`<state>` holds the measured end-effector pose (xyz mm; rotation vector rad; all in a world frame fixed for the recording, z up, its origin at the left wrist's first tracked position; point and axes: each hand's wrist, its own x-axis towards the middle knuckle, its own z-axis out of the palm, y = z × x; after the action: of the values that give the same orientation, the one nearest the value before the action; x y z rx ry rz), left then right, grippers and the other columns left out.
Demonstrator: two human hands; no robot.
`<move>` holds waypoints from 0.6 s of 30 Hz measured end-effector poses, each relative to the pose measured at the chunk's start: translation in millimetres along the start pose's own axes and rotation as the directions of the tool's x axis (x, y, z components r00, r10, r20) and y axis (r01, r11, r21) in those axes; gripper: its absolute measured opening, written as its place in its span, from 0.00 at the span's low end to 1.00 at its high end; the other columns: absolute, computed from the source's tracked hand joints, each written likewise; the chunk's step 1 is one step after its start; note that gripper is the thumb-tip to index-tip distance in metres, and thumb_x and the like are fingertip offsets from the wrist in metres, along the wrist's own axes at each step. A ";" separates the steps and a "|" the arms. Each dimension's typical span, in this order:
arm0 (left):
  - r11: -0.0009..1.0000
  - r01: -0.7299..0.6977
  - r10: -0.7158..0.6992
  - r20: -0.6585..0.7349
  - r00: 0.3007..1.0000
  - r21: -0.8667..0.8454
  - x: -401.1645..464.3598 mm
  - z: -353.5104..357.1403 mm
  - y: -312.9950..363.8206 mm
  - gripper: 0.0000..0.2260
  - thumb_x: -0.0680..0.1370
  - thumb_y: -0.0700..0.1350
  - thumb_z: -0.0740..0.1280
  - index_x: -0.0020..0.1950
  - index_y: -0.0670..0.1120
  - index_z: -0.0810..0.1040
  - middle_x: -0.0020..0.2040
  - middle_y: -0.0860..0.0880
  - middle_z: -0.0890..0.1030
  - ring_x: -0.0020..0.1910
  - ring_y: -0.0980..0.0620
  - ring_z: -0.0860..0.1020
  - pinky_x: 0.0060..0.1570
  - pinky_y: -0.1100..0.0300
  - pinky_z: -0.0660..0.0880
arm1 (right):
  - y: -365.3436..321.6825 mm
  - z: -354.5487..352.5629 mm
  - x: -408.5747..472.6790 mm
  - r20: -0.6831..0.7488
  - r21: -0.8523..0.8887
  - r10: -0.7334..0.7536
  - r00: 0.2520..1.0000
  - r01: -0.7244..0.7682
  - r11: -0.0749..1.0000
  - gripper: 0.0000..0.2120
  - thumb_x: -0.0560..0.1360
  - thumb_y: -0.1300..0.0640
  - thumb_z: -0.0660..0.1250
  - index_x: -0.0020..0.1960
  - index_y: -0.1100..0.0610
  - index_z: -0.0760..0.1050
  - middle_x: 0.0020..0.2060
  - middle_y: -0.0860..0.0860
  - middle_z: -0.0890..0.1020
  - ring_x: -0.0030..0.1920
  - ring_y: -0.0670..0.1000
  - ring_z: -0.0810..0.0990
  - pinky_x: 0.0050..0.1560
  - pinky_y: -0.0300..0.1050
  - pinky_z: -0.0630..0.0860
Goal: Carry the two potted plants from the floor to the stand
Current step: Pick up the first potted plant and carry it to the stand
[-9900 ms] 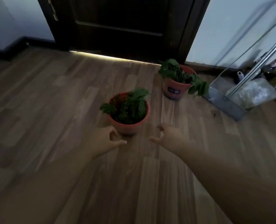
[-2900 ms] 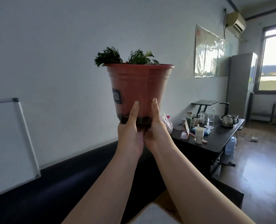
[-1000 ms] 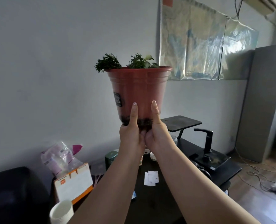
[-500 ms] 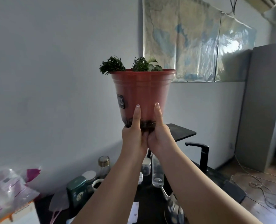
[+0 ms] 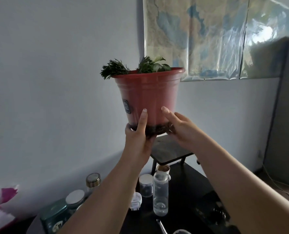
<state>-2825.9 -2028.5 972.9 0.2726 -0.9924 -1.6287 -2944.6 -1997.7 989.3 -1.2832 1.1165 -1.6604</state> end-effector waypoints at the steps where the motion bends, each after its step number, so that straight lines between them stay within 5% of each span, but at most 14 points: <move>1: 1.000 -0.014 0.014 0.007 1.000 0.008 6.0 1.1 -7.2 0.36 0.63 0.57 0.74 0.67 0.46 0.67 0.64 0.45 0.77 0.59 0.47 0.79 0.56 0.49 0.77 | -0.4 -10.5 5.5 0.016 -0.050 -0.001 1.000 0.001 0.999 0.13 0.72 0.47 0.66 0.43 0.57 0.74 0.29 0.44 0.81 0.33 0.41 0.79 0.36 0.32 0.74; 3: 0.999 -0.045 0.045 0.018 0.999 0.017 20.3 7.1 -26.2 0.34 0.66 0.56 0.72 0.68 0.50 0.65 0.66 0.46 0.75 0.60 0.46 0.78 0.54 0.49 0.78 | 0.5 -34.3 17.7 0.044 -0.197 -0.030 0.999 0.038 0.980 0.18 0.67 0.42 0.69 0.42 0.57 0.74 0.35 0.48 0.82 0.41 0.48 0.79 0.49 0.41 0.75; 5: 0.999 -0.047 0.045 0.059 0.997 0.019 31.2 12.7 -38.2 0.33 0.66 0.56 0.71 0.68 0.50 0.64 0.67 0.46 0.74 0.61 0.46 0.78 0.52 0.51 0.79 | 4.9 -52.3 32.3 0.062 -0.260 -0.082 0.995 0.095 0.961 0.31 0.61 0.39 0.73 0.51 0.62 0.74 0.48 0.58 0.83 0.51 0.54 0.81 0.59 0.51 0.75; 13: 0.961 -0.064 0.087 -0.075 0.993 0.267 81.1 56.4 -95.9 0.37 0.62 0.50 0.72 0.68 0.50 0.62 0.65 0.48 0.73 0.59 0.47 0.77 0.49 0.55 0.80 | 7.2 -136.2 100.1 0.255 -0.245 -0.079 0.964 0.143 0.959 0.40 0.56 0.41 0.77 0.60 0.61 0.70 0.53 0.56 0.82 0.54 0.53 0.82 0.55 0.47 0.78; 18: 0.806 -0.026 0.142 -0.152 0.978 0.591 114.6 67.6 -119.8 0.24 0.70 0.48 0.72 0.63 0.43 0.70 0.57 0.47 0.79 0.52 0.56 0.79 0.48 0.64 0.77 | 17.2 -178.4 136.9 0.257 -0.238 -0.087 0.963 0.150 0.959 0.52 0.45 0.36 0.76 0.62 0.61 0.69 0.53 0.57 0.82 0.53 0.55 0.82 0.56 0.51 0.78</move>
<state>-2989.5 -2101.0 965.1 0.7792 -1.3234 -1.1469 -3147.7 -2095.4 996.4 -1.7010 1.1469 -1.4257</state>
